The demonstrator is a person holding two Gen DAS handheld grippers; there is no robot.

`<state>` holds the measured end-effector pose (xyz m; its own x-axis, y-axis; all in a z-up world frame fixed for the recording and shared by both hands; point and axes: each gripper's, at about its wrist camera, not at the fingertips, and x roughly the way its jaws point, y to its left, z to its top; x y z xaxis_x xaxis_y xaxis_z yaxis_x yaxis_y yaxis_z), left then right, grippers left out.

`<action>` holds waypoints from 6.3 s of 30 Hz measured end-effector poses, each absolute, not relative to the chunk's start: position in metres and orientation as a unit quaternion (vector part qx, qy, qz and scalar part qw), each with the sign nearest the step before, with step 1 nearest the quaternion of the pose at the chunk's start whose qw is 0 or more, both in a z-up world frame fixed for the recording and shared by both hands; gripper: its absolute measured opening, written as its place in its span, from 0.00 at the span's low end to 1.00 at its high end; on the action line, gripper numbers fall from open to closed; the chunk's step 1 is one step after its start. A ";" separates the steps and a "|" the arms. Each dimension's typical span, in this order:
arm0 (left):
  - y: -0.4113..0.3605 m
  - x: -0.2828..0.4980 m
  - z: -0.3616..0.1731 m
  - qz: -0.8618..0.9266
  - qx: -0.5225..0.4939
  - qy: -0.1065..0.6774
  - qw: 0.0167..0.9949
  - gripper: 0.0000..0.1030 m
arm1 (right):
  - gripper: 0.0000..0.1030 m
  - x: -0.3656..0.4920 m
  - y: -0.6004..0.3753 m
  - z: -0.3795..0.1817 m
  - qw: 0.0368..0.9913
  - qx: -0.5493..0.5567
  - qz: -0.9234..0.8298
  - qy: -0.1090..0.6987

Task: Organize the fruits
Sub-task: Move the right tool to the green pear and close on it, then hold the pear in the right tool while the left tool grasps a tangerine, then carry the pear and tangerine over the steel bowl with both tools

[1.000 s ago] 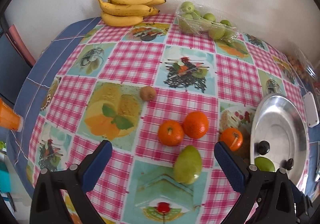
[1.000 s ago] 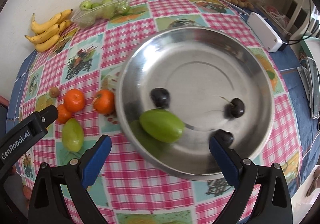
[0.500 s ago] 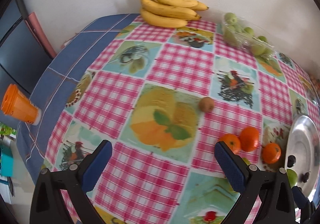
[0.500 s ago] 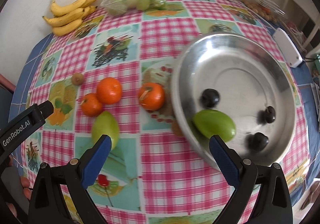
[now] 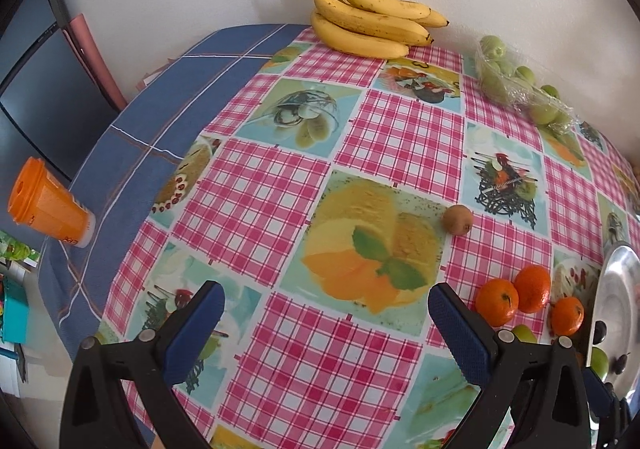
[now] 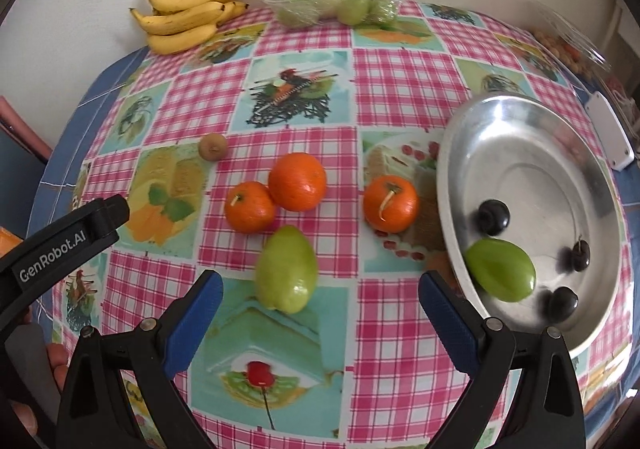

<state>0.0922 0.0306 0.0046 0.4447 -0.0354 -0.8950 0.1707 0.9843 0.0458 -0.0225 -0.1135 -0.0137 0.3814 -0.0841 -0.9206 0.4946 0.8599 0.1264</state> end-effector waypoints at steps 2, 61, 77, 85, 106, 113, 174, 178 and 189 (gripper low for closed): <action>0.030 0.093 0.004 -0.064 0.060 0.524 0.847 1.00 | 0.95 -0.022 -0.115 -0.014 0.811 0.195 -0.175 0.523; 0.005 0.101 -0.038 -0.097 0.057 0.589 0.800 1.00 | 0.45 0.009 -0.100 -0.049 0.801 0.150 -0.163 0.556; -0.002 0.098 -0.030 -0.140 0.015 0.588 0.797 1.00 | 0.39 -0.005 -0.111 -0.044 0.802 0.203 -0.147 0.542; -0.008 0.098 -0.027 -0.158 -0.011 0.594 0.789 0.93 | 0.39 -0.011 -0.124 -0.030 0.808 0.226 -0.149 0.523; -0.058 0.089 -0.031 -0.233 -0.006 0.589 0.773 0.32 | 0.39 -0.034 -0.158 -0.017 0.808 0.248 -0.163 0.509; -0.050 0.088 -0.022 -0.230 -0.017 0.580 0.781 0.08 | 0.39 -0.035 -0.156 -0.015 0.810 0.252 -0.159 0.505; -0.021 0.094 -0.005 -0.178 -0.101 0.576 0.791 0.32 | 0.39 -0.047 -0.165 -0.004 0.813 0.283 -0.149 0.487; -0.030 0.089 -0.003 -0.182 -0.095 0.573 0.793 0.32 | 0.39 -0.053 -0.173 -0.001 0.813 0.290 -0.152 0.481; -0.062 0.066 0.005 -0.201 -0.069 0.562 0.800 0.32 | 0.39 -0.080 -0.210 0.008 0.811 0.327 -0.175 0.453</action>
